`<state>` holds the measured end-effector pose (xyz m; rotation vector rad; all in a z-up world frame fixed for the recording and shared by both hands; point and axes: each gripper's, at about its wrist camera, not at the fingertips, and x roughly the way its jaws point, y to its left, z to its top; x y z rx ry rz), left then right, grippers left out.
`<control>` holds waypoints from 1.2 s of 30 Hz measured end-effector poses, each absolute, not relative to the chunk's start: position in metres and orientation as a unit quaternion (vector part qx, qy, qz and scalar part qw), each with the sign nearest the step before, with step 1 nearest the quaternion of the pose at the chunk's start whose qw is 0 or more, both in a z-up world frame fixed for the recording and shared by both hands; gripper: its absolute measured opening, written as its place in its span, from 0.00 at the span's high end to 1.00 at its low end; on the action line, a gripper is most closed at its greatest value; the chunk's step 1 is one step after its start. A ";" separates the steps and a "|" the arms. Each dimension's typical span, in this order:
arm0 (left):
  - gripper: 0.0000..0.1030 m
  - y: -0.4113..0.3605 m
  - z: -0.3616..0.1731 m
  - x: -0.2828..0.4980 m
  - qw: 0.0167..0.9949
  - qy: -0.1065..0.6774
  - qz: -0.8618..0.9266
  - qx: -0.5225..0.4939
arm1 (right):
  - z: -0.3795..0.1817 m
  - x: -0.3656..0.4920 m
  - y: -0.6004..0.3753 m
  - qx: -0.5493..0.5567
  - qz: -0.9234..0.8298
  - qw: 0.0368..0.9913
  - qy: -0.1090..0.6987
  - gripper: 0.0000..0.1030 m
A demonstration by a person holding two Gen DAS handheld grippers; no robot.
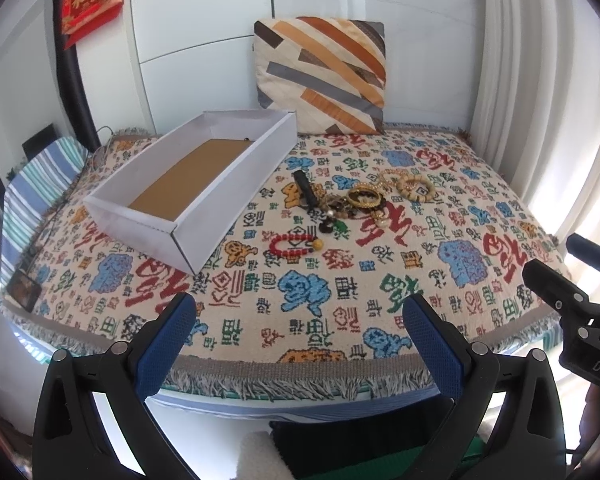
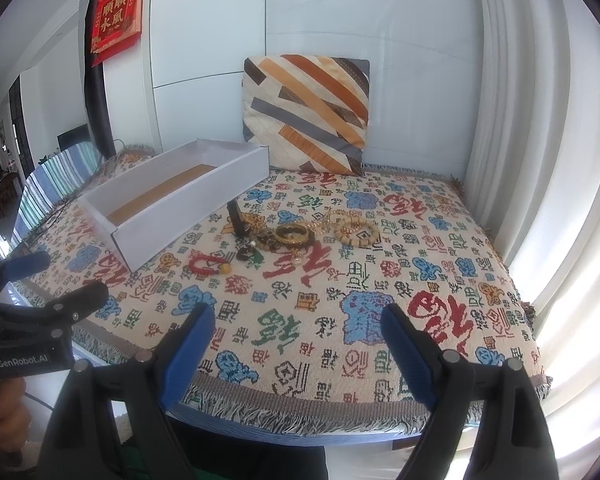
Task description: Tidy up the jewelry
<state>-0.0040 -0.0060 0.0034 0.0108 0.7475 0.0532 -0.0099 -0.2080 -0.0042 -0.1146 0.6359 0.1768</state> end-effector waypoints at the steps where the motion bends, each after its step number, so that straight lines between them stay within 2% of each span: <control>1: 0.00 -0.006 0.003 -0.004 0.931 0.364 0.026 0.005 | -0.004 -0.010 -0.208 -0.055 0.087 0.945 0.311 0.15; 36: 0.00 -0.010 0.007 -0.005 0.935 0.354 0.026 0.007 | -0.003 -0.010 -0.213 -0.055 0.086 0.946 0.306 0.15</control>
